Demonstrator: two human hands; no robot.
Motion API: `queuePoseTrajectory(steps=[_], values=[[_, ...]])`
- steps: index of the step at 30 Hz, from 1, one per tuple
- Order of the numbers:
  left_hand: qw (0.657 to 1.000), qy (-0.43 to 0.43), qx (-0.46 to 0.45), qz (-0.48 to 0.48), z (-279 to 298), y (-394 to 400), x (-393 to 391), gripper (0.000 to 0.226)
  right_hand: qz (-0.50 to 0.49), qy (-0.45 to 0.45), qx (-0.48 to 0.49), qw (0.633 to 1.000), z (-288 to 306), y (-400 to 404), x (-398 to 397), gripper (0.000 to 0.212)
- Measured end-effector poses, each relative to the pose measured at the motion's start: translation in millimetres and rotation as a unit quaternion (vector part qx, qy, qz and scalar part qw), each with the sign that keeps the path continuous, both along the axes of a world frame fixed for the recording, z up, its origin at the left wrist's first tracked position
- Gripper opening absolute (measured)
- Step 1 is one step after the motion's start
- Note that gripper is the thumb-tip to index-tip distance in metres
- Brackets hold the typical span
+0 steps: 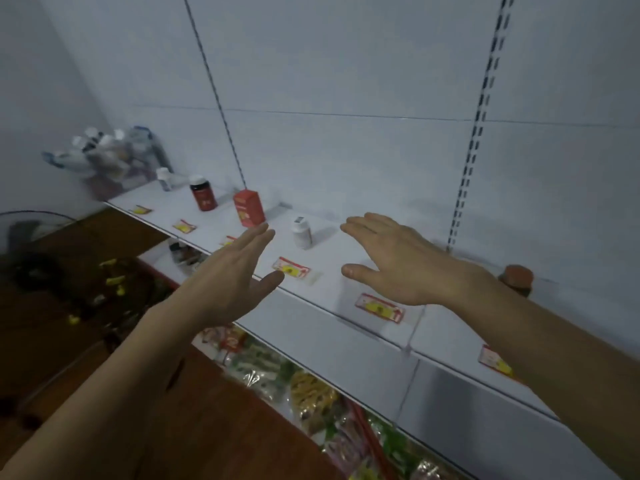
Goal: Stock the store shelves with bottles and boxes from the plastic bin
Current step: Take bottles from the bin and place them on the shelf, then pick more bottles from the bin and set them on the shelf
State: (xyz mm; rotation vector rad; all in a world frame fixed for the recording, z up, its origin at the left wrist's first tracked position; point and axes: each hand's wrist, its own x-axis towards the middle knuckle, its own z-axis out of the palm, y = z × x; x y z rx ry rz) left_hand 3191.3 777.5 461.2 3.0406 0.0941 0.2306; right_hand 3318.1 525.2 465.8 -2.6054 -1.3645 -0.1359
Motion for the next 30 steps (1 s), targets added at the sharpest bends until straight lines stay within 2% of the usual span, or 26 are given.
queuePoseTrajectory(steps=[6, 14, 23, 27, 30], values=[[0.996, 0.006, -0.017, 0.086, 12.7, 131.4, -32.4, 0.081, 0.074, 0.009, -0.026, 0.997, 4.5, 156.9, -6.4, 0.073], [0.973, 0.047, -0.025, 0.225, 14.3, 282.3, -53.6, 0.078, 0.16, -0.033, -0.055, 0.985, 27.8, 345.9, 13.5, 0.07], [0.961, 0.07, 0.041, 0.264, 46.7, 487.0, -3.4, 0.08, 0.198, -0.057, -0.078, 0.976, 47.2, 570.6, 99.1, 0.072], [0.952, 0.085, 0.066, 0.288, 67.3, 575.9, 26.3, 0.079, 0.183, -0.049, -0.101, 0.977, 54.0, 667.8, 154.0, 0.053], [0.949, 0.083, 0.071, 0.296, 74.1, 638.7, 44.2, 0.078, 0.185, -0.041, -0.098, 0.977, 62.9, 735.4, 179.9, 0.062]])
